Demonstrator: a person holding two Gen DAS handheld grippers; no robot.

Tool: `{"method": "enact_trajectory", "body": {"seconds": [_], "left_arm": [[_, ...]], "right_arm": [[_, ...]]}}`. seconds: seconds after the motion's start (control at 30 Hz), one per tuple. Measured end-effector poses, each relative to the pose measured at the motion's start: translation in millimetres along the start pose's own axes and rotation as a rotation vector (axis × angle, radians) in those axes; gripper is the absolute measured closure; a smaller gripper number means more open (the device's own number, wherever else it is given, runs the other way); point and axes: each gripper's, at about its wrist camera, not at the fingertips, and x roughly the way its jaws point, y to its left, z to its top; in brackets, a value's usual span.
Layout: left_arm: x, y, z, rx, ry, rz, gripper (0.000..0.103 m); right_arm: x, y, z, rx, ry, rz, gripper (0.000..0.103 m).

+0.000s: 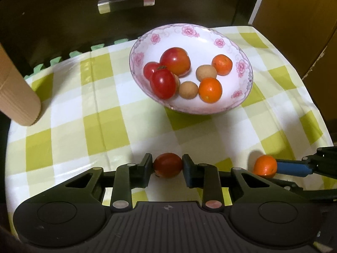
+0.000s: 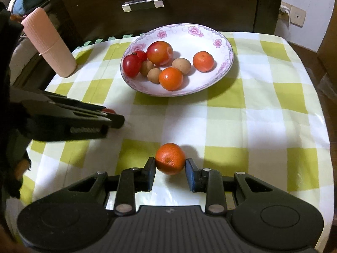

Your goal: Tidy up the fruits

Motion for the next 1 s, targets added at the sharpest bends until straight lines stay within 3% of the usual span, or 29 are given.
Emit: {"method": "enact_trajectory", "body": {"seconds": [0.5, 0.67, 0.8, 1.0], "left_arm": [[2, -14, -31, 0.066, 0.044, 0.006, 0.061], [4, -14, -30, 0.064, 0.045, 0.002, 0.052], [4, -14, -29, 0.058, 0.046, -0.011, 0.039], [6, -16, -33, 0.075, 0.047, 0.000, 0.042]], "right_arm": [[2, -1, -19, -0.020, 0.046, -0.023, 0.073], [4, -2, -15, -0.025, 0.051, -0.017, 0.073], [5, -3, -13, -0.019, 0.050, -0.010, 0.068], [7, 0, -12, -0.038, 0.051, -0.020, 0.068]]}}
